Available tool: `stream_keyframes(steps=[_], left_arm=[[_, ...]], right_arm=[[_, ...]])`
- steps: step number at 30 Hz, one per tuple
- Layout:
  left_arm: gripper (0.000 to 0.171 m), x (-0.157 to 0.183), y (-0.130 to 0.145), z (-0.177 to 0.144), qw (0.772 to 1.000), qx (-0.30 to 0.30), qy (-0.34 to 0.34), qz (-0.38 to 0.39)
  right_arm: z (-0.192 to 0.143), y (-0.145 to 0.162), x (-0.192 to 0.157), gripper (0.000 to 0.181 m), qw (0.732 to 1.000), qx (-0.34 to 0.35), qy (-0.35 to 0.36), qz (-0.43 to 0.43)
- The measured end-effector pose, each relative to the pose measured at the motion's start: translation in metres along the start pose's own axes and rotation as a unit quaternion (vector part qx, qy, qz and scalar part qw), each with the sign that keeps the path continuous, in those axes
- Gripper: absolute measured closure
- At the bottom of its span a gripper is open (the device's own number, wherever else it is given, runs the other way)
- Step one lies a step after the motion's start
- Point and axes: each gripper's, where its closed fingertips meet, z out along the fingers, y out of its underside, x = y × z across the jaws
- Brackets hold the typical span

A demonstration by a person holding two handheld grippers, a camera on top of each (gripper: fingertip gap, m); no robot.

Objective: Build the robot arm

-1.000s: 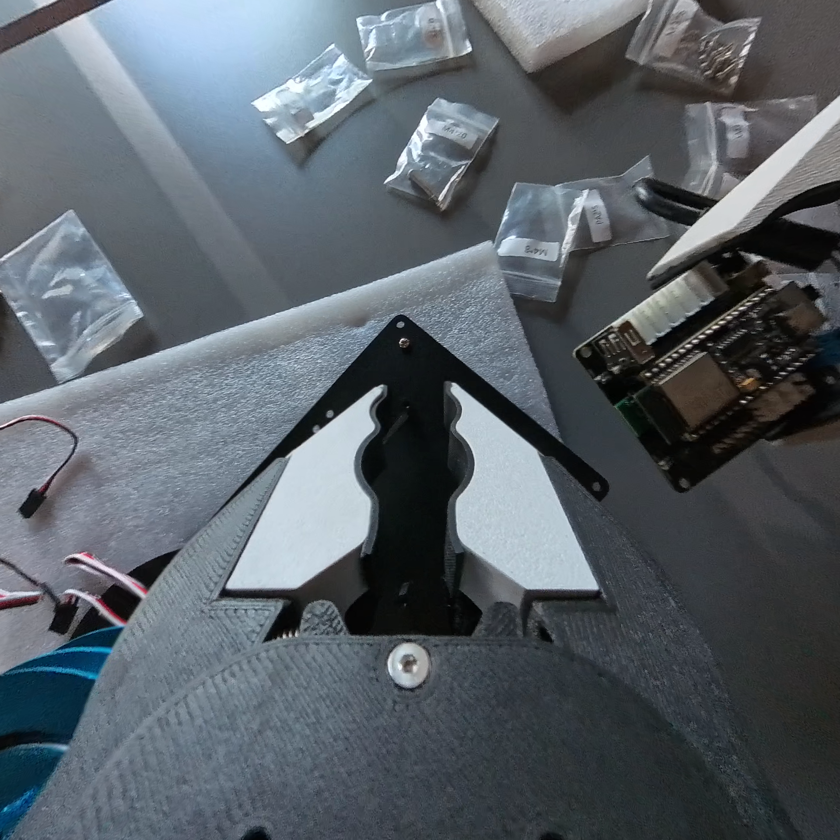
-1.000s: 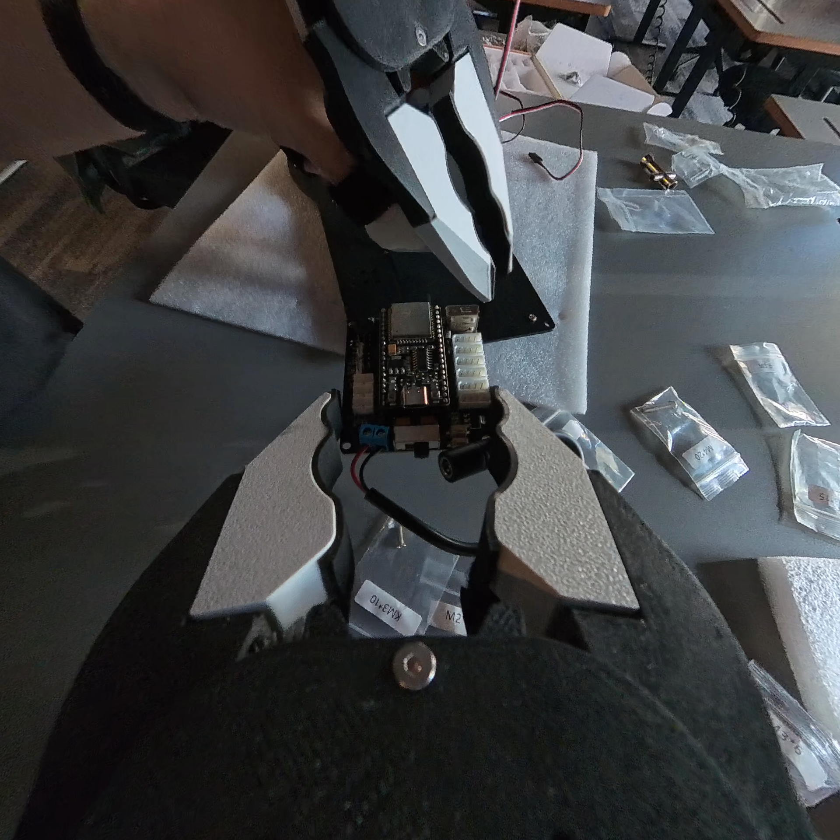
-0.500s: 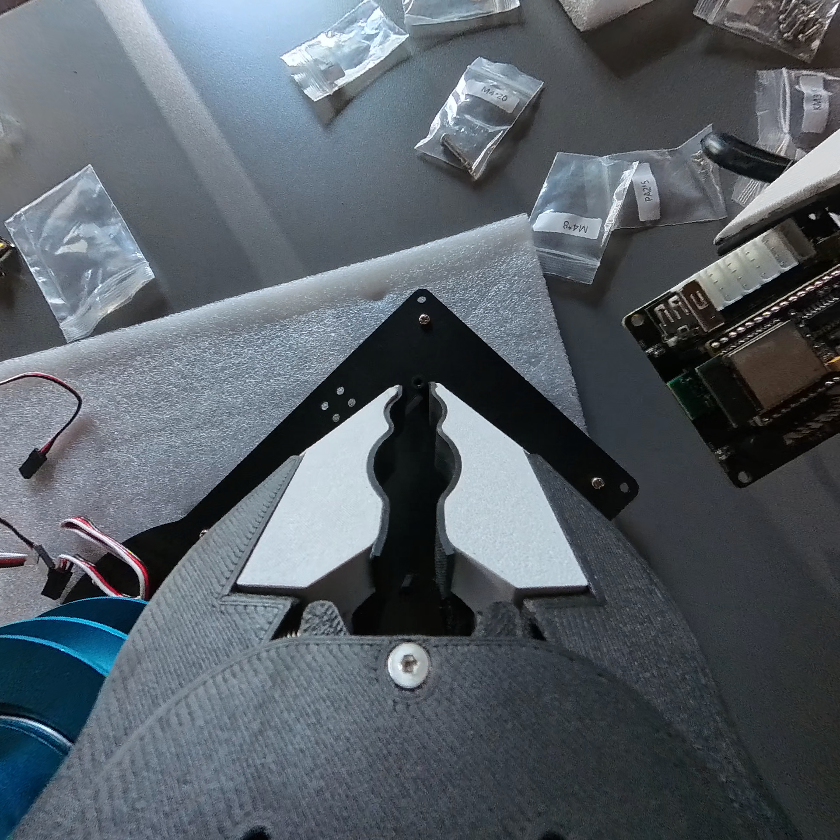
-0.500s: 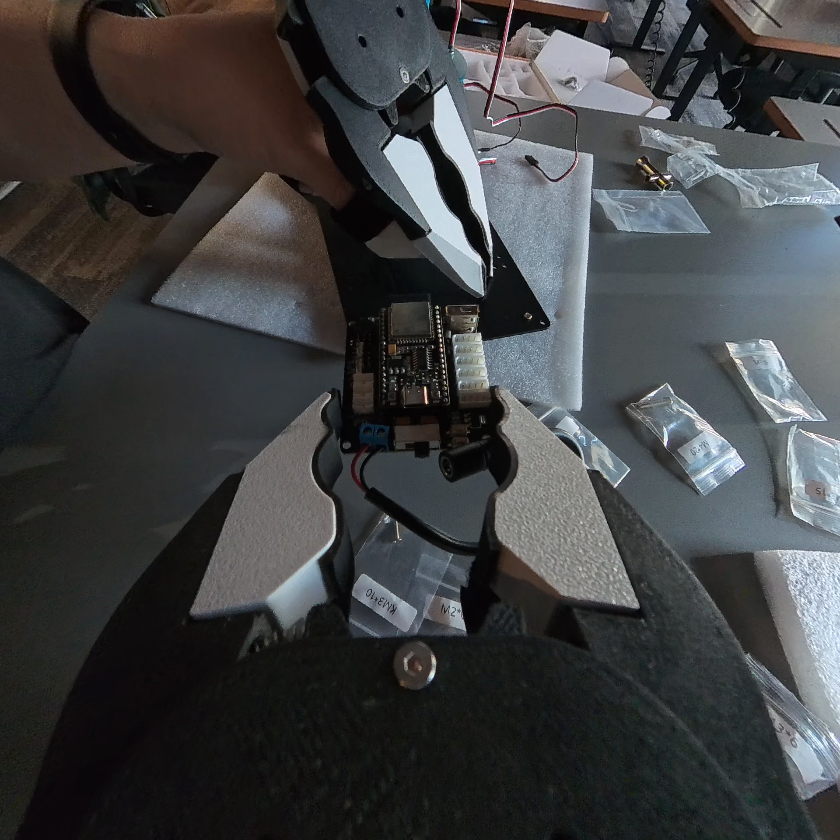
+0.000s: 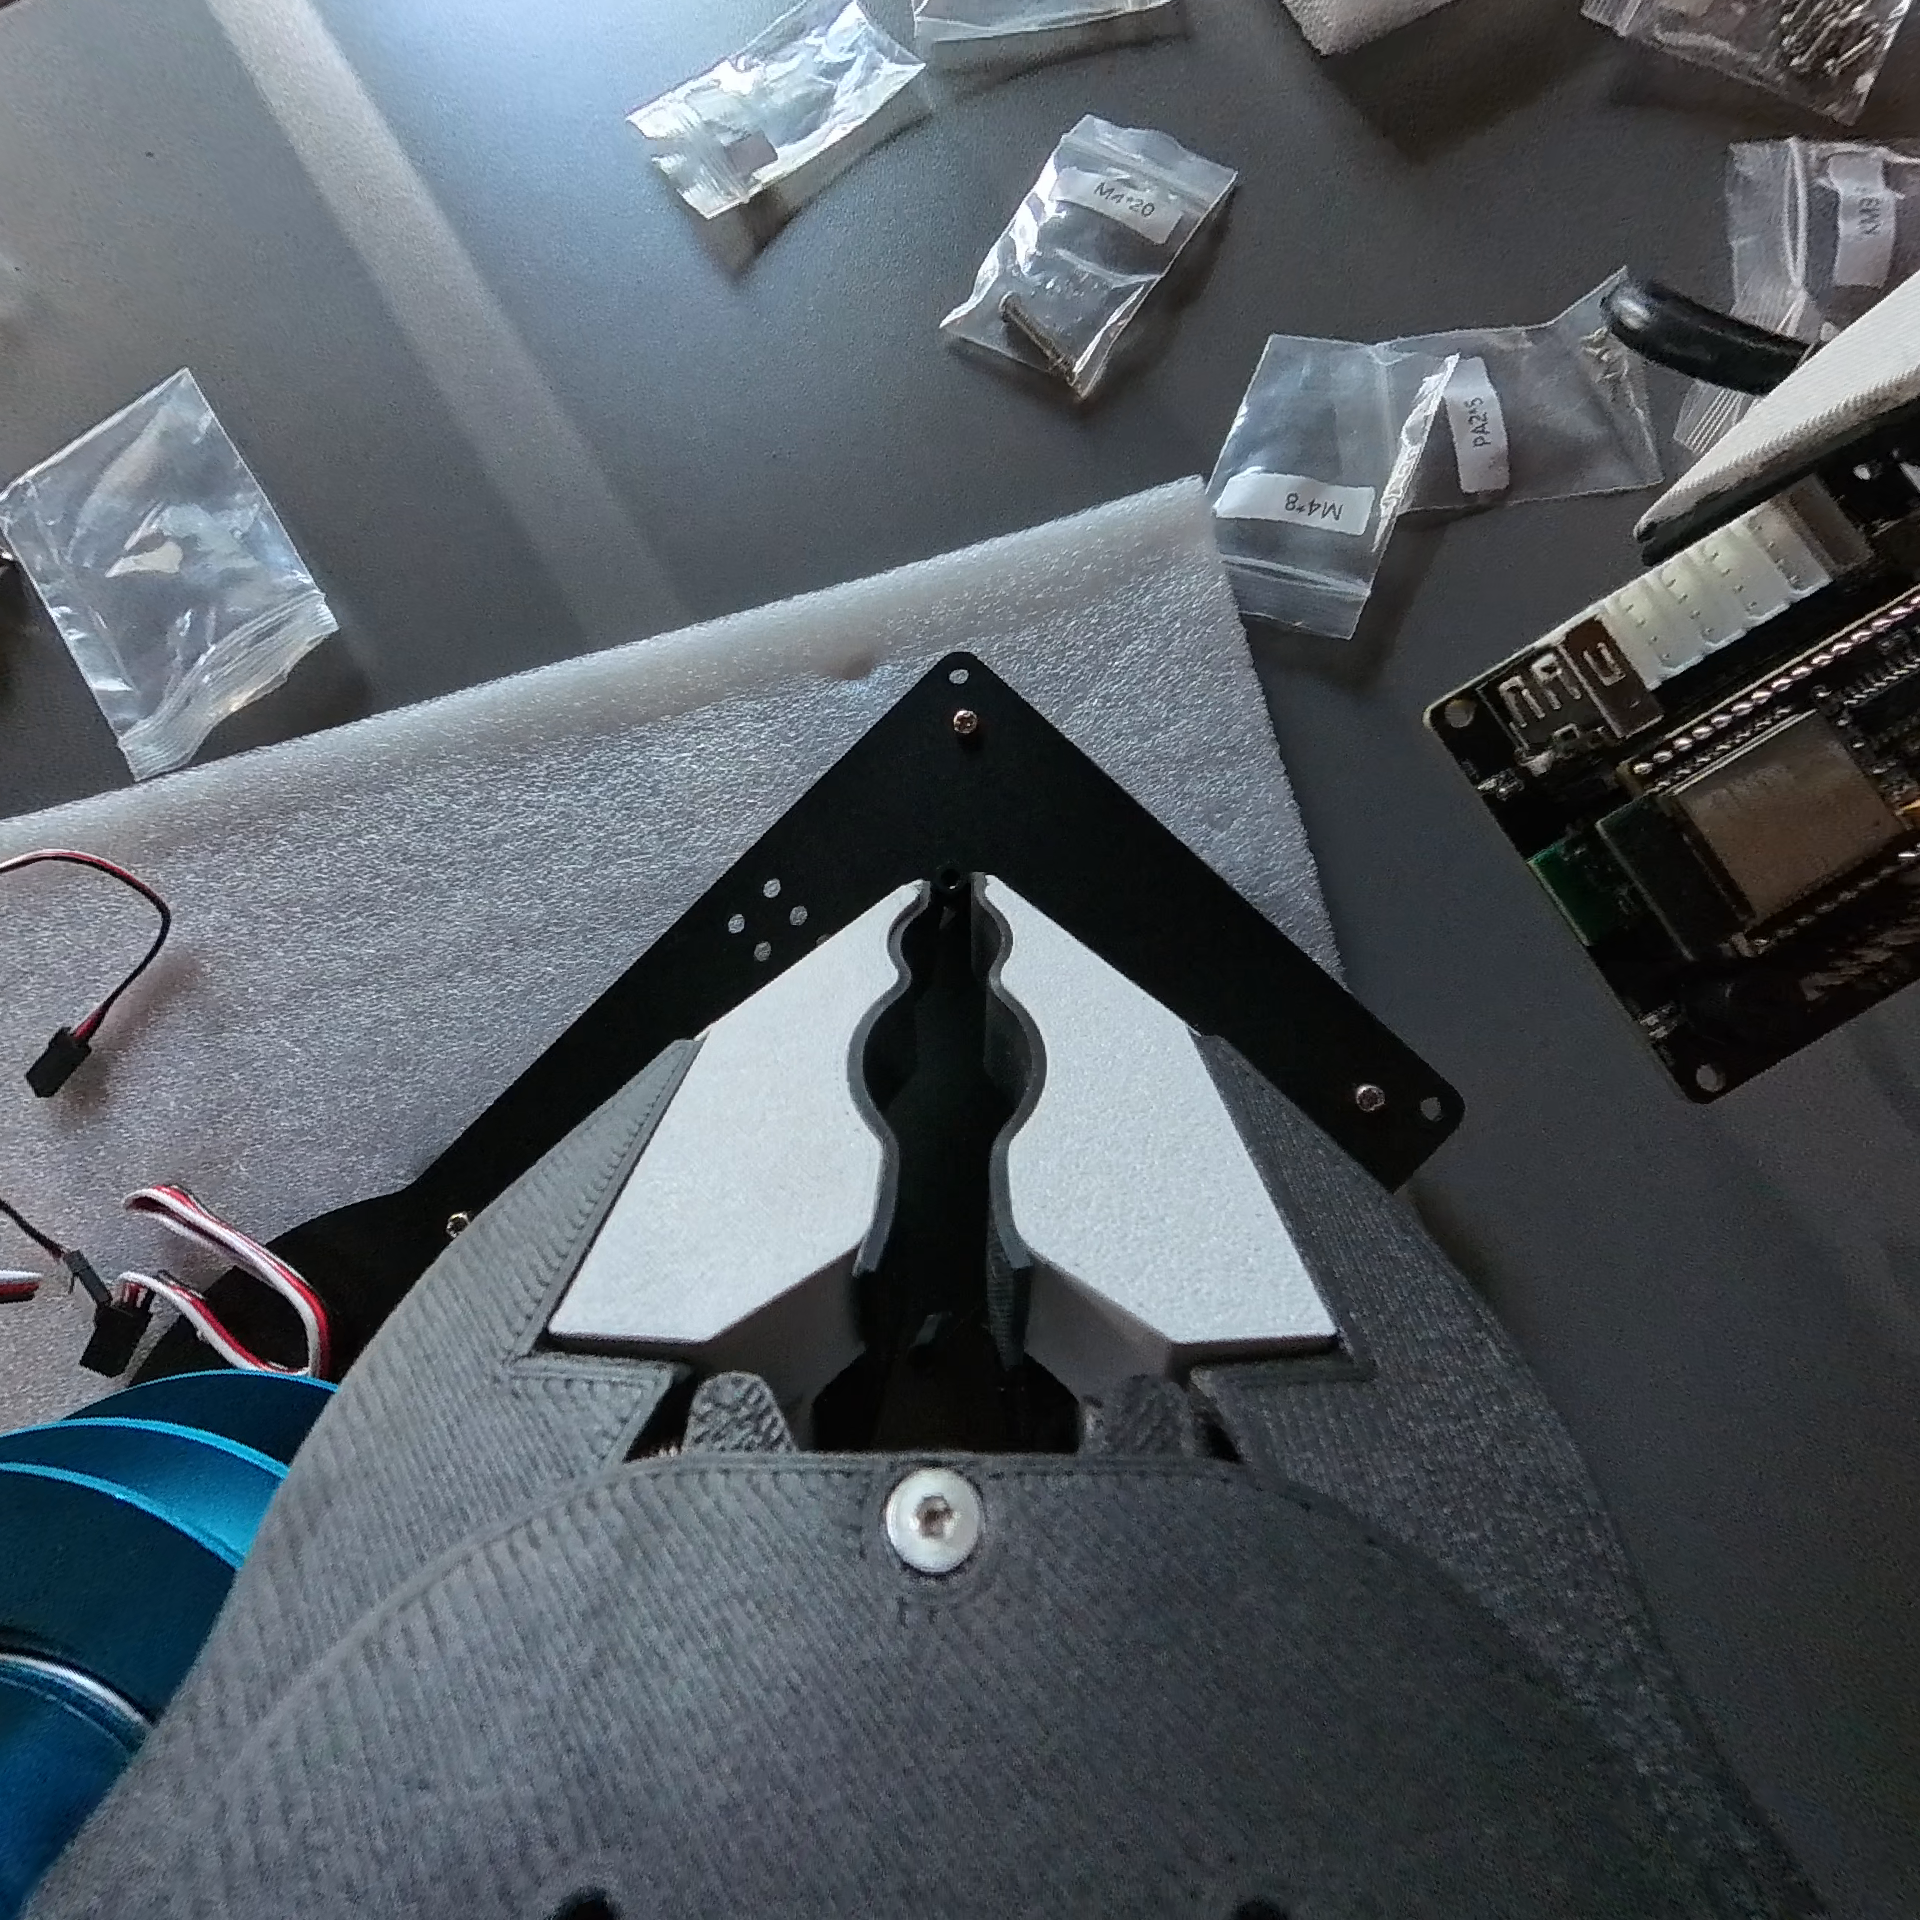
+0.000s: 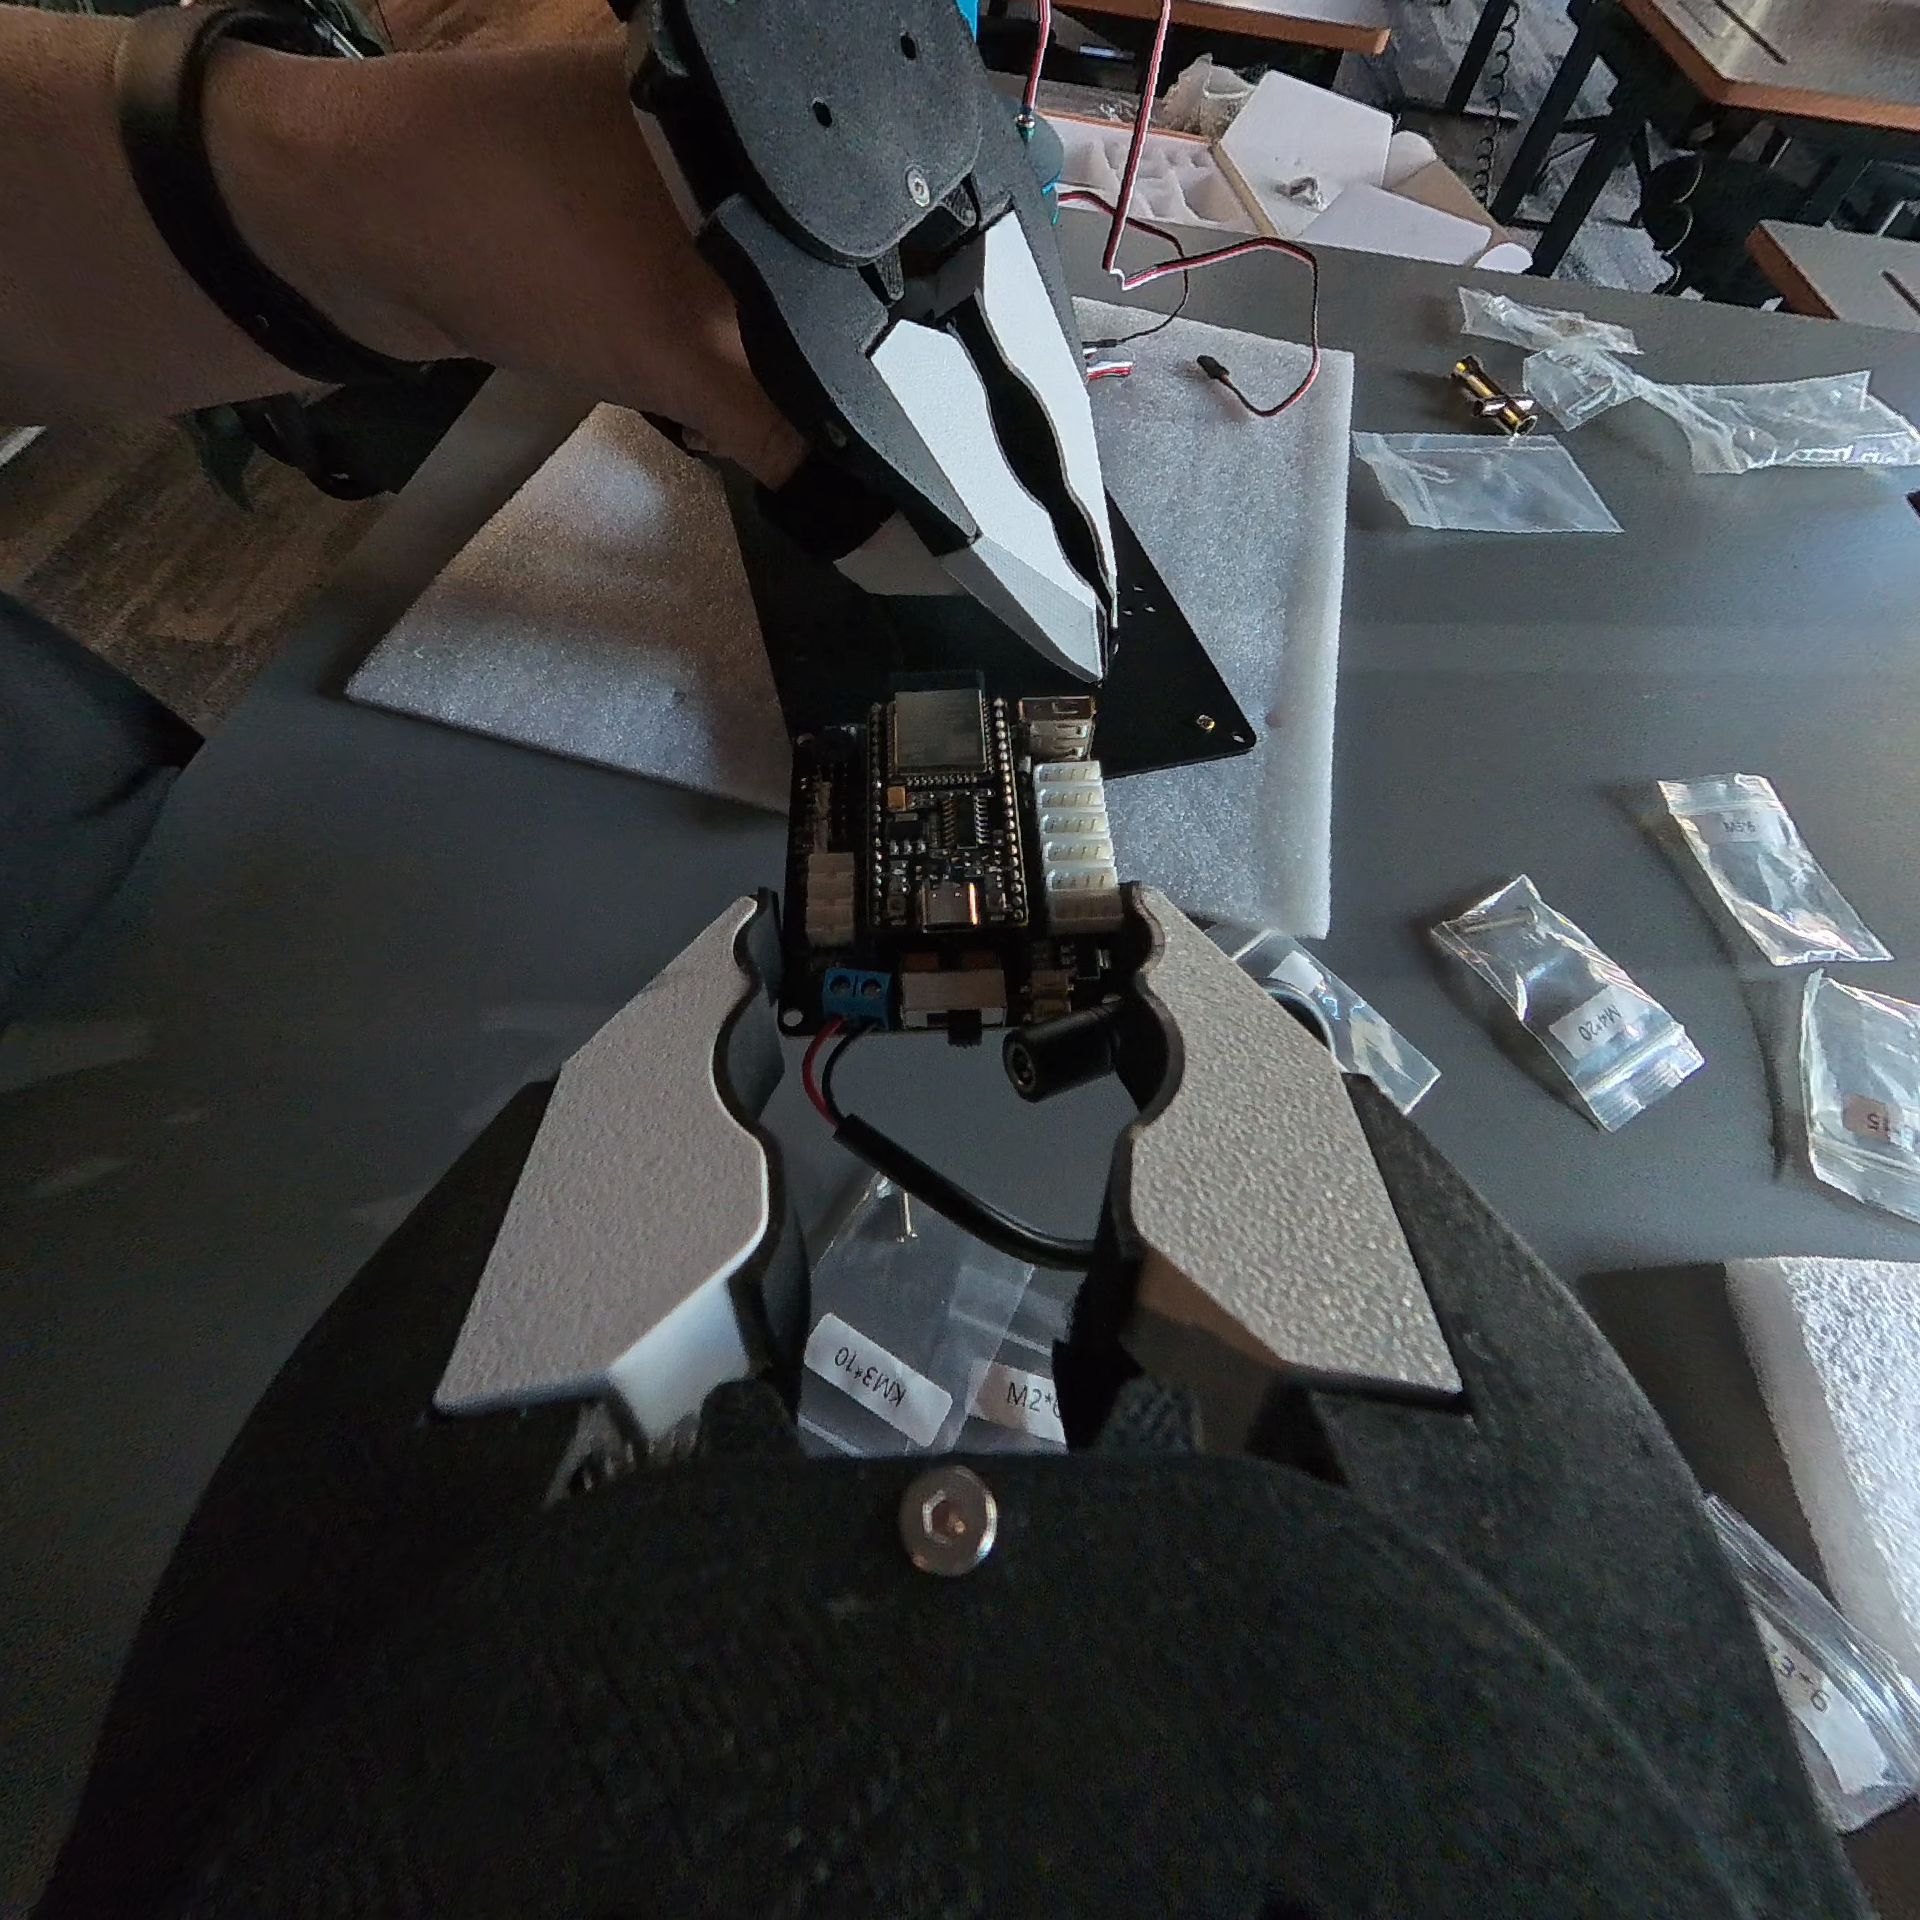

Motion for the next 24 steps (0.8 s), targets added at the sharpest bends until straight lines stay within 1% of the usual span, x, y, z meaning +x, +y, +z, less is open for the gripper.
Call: stream_keyframes(steps=[7,9,16,19,22,24], left_arm=[[0.167,0.001,-0.001,0.001,1.000,0.008,0.005,-0.002],[0.159,0.000,-0.001,0.001,1.000,0.009,0.001,-0.002],[0.151,0.011,0.003,-0.007,1.000,0.009,0.016,-0.018],[0.153,0.012,-0.005,-0.026,0.999,0.040,0.004,-0.017],[0.159,0.009,-0.012,-0.060,0.996,0.085,-0.013,-0.022],[0.161,0.005,-0.006,-0.086,0.993,0.108,-0.026,-0.032]], right_arm=[[0.001,0.001,0.000,0.118,1.000,-0.001,-0.001,0.001],[0.000,0.001,0.000,0.118,1.000,0.000,-0.001,0.002],[0.000,0.001,0.000,0.118,1.000,0.000,0.000,0.001],[0.000,0.002,0.001,0.118,1.000,-0.001,0.000,0.001],[0.001,0.001,0.000,0.118,1.000,-0.002,0.001,-0.002],[0.001,0.000,0.000,0.118,1.000,-0.002,0.002,-0.007]])
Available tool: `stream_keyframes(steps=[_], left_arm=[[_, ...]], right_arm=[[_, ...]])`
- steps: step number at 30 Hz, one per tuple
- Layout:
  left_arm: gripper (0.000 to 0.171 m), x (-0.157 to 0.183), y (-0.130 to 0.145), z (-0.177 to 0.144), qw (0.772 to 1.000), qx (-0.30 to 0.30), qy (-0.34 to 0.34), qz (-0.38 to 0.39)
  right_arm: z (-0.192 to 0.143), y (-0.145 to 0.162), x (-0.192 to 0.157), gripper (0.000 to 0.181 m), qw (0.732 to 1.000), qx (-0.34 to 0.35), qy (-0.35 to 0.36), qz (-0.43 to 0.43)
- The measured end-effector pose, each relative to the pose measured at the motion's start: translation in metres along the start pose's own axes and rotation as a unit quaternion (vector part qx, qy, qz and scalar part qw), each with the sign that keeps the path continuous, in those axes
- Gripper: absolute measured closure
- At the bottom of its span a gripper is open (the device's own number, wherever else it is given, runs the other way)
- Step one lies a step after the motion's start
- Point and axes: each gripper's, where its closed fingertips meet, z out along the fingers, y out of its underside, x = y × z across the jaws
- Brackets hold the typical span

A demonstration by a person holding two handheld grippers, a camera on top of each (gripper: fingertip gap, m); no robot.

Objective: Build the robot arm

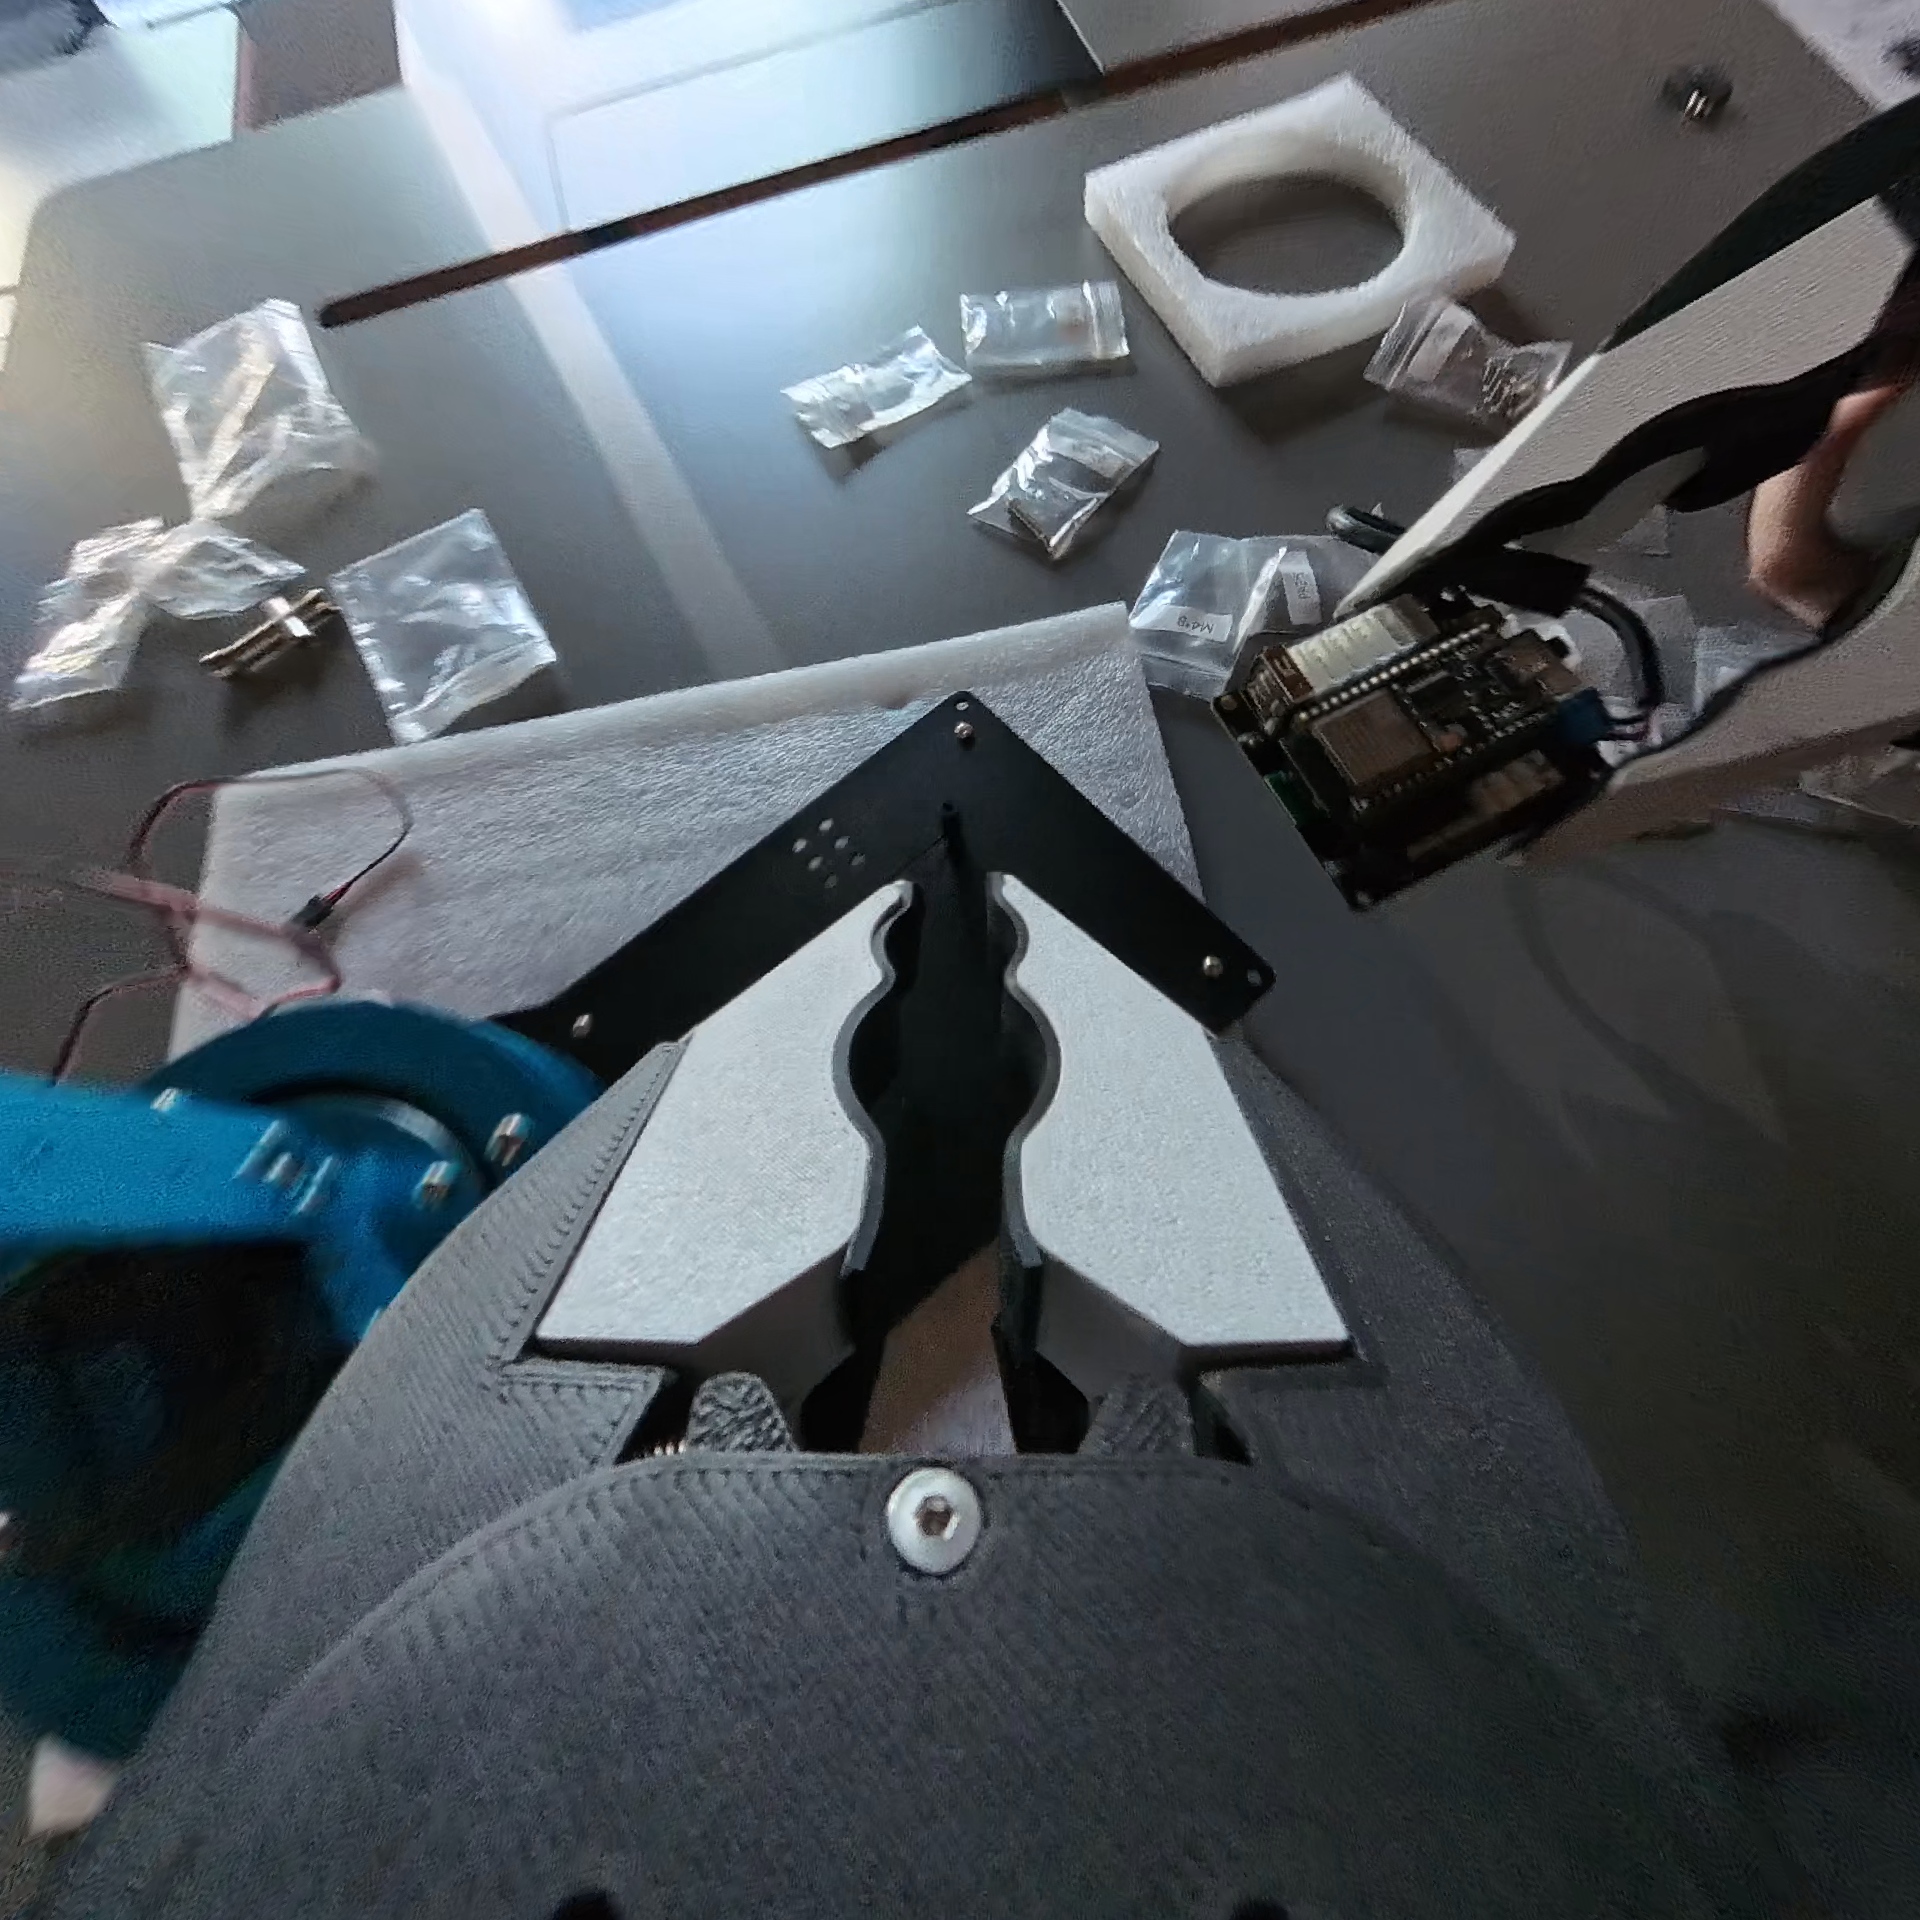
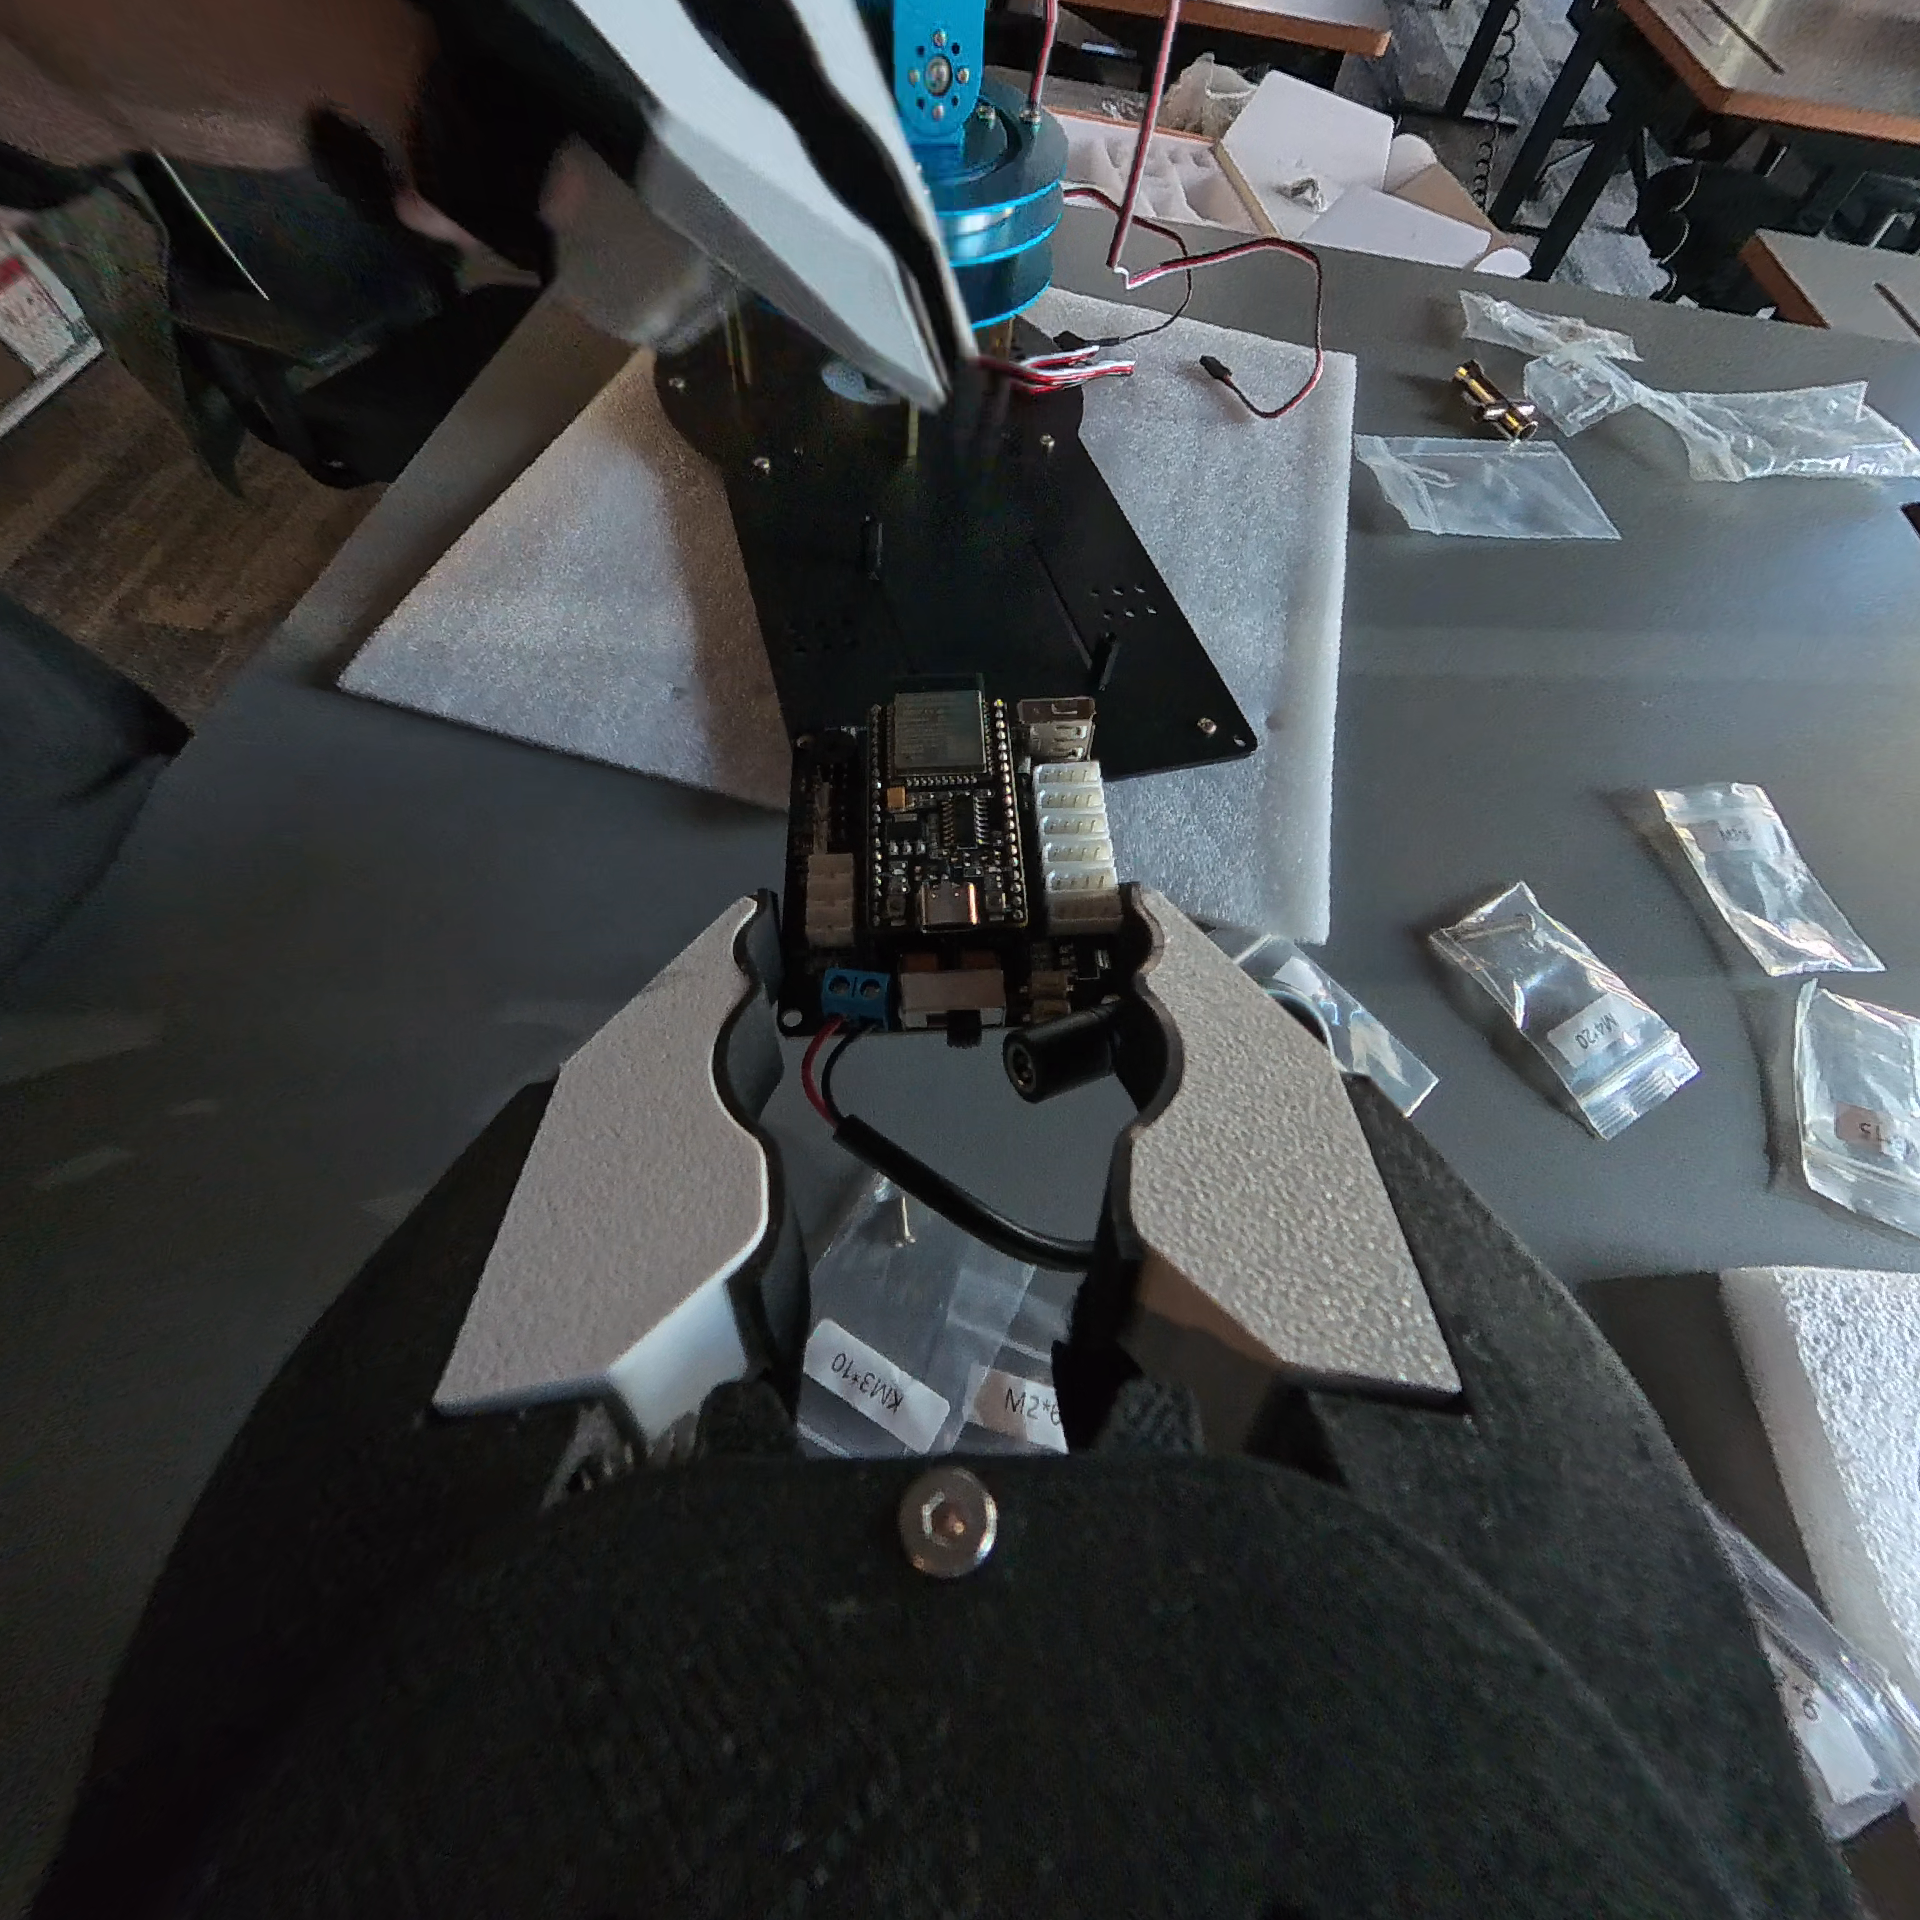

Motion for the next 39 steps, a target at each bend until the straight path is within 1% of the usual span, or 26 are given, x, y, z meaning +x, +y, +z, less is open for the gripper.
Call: stream_keyframes(steps=[4,7,10,12,15,21,24,26,28,33,37,39], left_arm=[[0.163,-0.012,0.020,-0.045,0.999,0.023,-0.032,-0.018],[0.164,-0.023,0.042,-0.067,0.997,0.025,-0.064,-0.023],[0.165,-0.033,0.062,-0.072,0.996,0.034,-0.076,-0.033],[0.164,-0.032,0.075,-0.068,0.997,0.031,-0.064,-0.043],[0.163,-0.029,0.085,-0.063,0.997,0.041,-0.045,-0.050],[0.162,-0.012,0.085,-0.049,0.997,0.056,0.005,-0.044],[0.158,-0.002,0.075,-0.042,0.996,0.076,0.026,-0.035],[0.151,0.001,0.068,-0.038,0.995,0.088,0.030,-0.027],[0.151,0.004,0.061,-0.035,0.994,0.100,0.042,-0.018],[0.152,-0.006,0.059,-0.025,0.995,0.101,0.017,0.004],[0.154,-0.012,0.063,-0.014,0.996,0.085,-0.014,0.027],[0.153,-0.015,0.064,-0.011,0.995,0.089,-0.034,0.039]], right_arm=[[0.003,-0.005,0.000,0.118,1.000,0.002,0.003,-0.006],[0.010,-0.008,-0.001,0.118,1.000,-0.002,0.002,-0.012],[0.021,-0.010,-0.003,0.118,1.000,-0.018,-0.005,-0.019],[0.031,-0.013,-0.003,0.118,0.999,-0.027,-0.011,-0.025],[0.043,-0.020,-0.001,0.118,0.999,-0.037,-0.009,-0.036],[0.054,-0.036,0.004,0.118,1.000,-0.009,-0.011,-0.019],[0.060,-0.048,0.005,0.118,0.999,0.015,-0.026,-0.015],[0.069,-0.052,0.005,0.118,0.998,0.018,-0.047,-0.027],[0.079,-0.054,0.006,0.118,0.997,0.015,-0.063,-0.040],[0.100,-0.053,0.009,0.118,0.993,0.009,-0.099,-0.058],[0.106,-0.050,0.012,0.118,0.991,0.005,-0.120,-0.058],[0.108,-0.049,0.014,0.118,0.991,0.005,-0.122,-0.055]])
